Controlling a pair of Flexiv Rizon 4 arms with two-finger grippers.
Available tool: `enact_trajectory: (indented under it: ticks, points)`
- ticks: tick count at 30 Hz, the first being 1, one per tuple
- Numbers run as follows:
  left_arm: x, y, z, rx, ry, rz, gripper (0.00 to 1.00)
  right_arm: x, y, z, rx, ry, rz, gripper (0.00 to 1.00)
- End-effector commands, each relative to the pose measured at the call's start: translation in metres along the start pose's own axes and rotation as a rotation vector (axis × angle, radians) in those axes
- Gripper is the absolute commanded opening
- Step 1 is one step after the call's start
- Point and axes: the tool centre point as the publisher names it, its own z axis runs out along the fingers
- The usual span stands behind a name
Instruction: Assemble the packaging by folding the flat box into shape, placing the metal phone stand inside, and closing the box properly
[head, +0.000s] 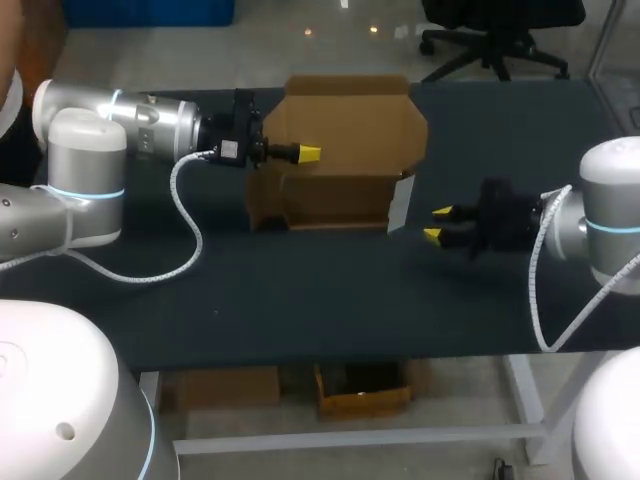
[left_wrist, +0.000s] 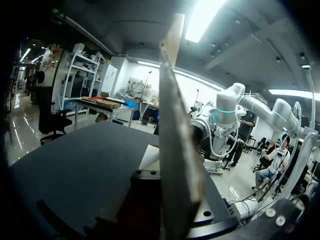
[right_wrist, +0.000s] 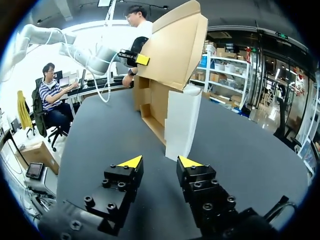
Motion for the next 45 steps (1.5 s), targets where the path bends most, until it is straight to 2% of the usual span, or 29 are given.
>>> enact_trajectory:
  ticks: [1,8,21,24,37,45]
  points:
    - [-0.001,0.004,0.002,-0.001,0.001,0.000,0.00,-0.004,0.005,0.003,0.020,0.076,-0.030,0.40]
    - [-0.001,0.004,0.002,-0.001,0.001,0.000,0.00,-0.003,0.015,0.008,0.060,0.082,-0.094,0.42]
    - [-0.001,0.004,0.002,-0.001,0.001,0.000,0.00,-0.009,0.005,0.007,0.040,0.070,-0.085,0.45]
    - [-0.001,0.004,0.002,-0.001,0.001,0.000,0.00,-0.009,0.005,0.007,0.040,0.070,-0.085,0.49]
    - [-0.001,0.004,0.002,-0.001,0.001,0.000,0.00,-0.009,0.005,0.007,0.040,0.070,-0.085,0.47]
    - [-0.001,0.004,0.002,-0.001,0.001,0.000,0.00,-0.009,0.005,0.007,0.040,0.070,-0.085,0.40]
